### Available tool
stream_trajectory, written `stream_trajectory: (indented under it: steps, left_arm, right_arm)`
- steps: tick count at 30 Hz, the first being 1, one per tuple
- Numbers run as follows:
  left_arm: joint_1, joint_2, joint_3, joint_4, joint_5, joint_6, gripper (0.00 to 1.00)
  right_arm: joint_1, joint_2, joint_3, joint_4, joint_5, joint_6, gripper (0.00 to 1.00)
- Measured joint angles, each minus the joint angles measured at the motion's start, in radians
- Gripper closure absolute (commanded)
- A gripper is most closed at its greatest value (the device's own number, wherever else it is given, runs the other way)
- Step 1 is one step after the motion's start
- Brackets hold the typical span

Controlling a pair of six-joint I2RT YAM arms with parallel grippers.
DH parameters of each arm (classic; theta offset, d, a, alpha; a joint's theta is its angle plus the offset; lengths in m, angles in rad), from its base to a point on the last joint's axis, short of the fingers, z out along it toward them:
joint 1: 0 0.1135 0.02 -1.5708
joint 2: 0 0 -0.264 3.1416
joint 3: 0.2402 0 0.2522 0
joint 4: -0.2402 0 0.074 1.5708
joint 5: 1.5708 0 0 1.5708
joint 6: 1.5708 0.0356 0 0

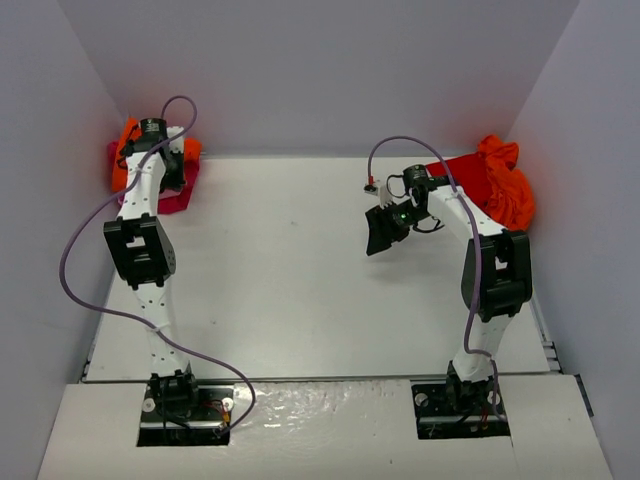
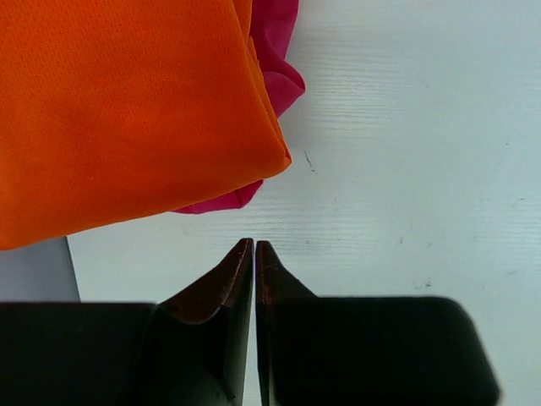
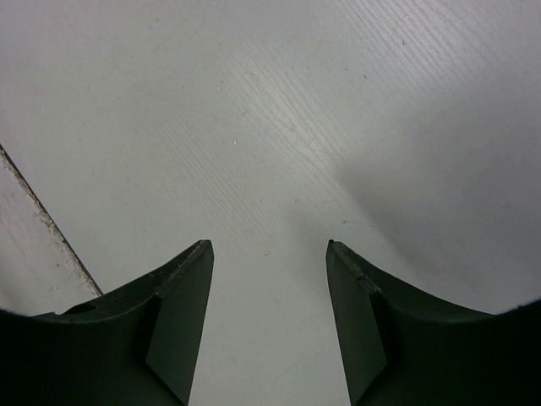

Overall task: Fold and stack the t-shirts
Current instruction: Put the neatly folded tshirt into the corner of the board with the left arm

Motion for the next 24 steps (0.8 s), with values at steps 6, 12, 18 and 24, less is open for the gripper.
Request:
stream_trajectory:
  steps: [6, 12, 18, 24]
  left_arm:
    - [0.0, 0.071, 0.021, 0.021, -0.068, 0.011, 0.99]
    - [0.005, 0.198, 0.12, 0.047, -0.193, 0.029, 0.99]
    - [0.028, 0.214, 0.146, 0.079, -0.199, 0.026, 0.84]
    - [0.043, 0.009, -0.14, 0.188, -0.15, 0.006, 0.47]
  right_arm:
    - [0.0, 0.0, 0.0, 0.001, 0.006, 0.0, 0.47]
    - [0.0, 0.0, -0.001, 0.004, 0.018, 0.001, 0.47]
    - [0.0, 0.0, -0.002, 0.011, 0.03, 0.004, 0.46]
    - [0.0, 0.0, 0.001, 0.013, 0.04, 0.019, 0.45]
